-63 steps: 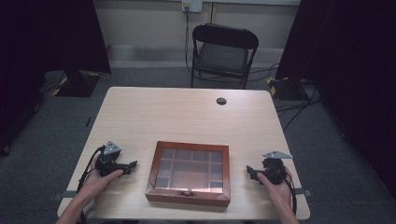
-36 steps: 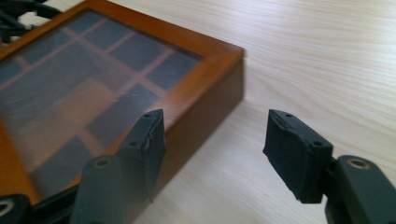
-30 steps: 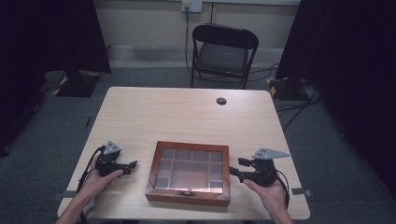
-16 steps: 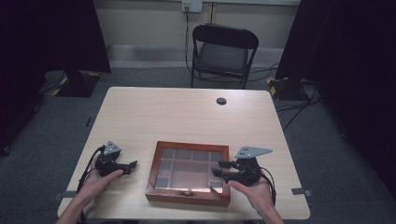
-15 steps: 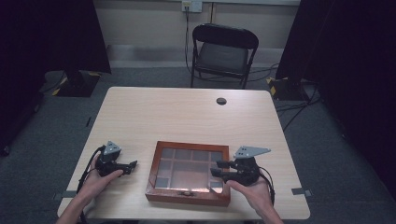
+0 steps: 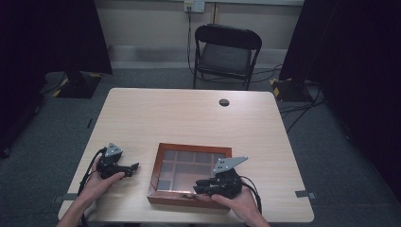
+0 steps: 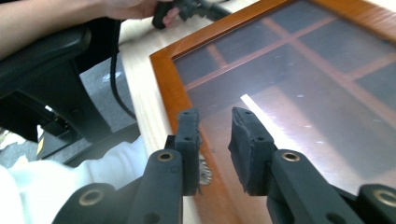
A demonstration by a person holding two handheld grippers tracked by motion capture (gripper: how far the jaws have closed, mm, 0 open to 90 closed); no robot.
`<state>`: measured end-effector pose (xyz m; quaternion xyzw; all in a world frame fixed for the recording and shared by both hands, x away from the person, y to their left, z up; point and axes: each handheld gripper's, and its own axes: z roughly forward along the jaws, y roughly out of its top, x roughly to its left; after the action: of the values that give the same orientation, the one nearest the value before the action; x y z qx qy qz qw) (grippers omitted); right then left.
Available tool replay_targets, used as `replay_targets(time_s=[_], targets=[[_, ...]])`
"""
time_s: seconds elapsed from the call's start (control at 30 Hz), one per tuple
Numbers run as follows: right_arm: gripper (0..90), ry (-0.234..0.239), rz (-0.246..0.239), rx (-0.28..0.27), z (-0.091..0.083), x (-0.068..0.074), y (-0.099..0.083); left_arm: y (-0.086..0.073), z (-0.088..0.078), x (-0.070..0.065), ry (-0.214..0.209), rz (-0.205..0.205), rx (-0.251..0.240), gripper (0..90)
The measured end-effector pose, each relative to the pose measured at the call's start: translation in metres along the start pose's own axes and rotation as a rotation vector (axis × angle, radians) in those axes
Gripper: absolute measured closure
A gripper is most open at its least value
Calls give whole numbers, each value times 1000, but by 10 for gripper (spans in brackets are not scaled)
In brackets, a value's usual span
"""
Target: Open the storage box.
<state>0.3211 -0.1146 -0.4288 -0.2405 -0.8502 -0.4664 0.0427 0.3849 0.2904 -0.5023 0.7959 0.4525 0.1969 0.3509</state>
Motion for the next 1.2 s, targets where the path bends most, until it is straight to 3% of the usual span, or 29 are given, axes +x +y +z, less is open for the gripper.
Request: replay_targets(time_s=[0.3, 0.7, 1.2], targets=[[757, 65, -36, 39, 18, 8, -2, 0, 0, 0, 0, 0, 0, 118], [809, 53, -58, 67, 24, 6, -5, 0, 0, 0, 0, -2, 0, 118], [818, 40, -86, 85, 17, 5, -5, 0, 0, 0, -2, 0, 1, 118]])
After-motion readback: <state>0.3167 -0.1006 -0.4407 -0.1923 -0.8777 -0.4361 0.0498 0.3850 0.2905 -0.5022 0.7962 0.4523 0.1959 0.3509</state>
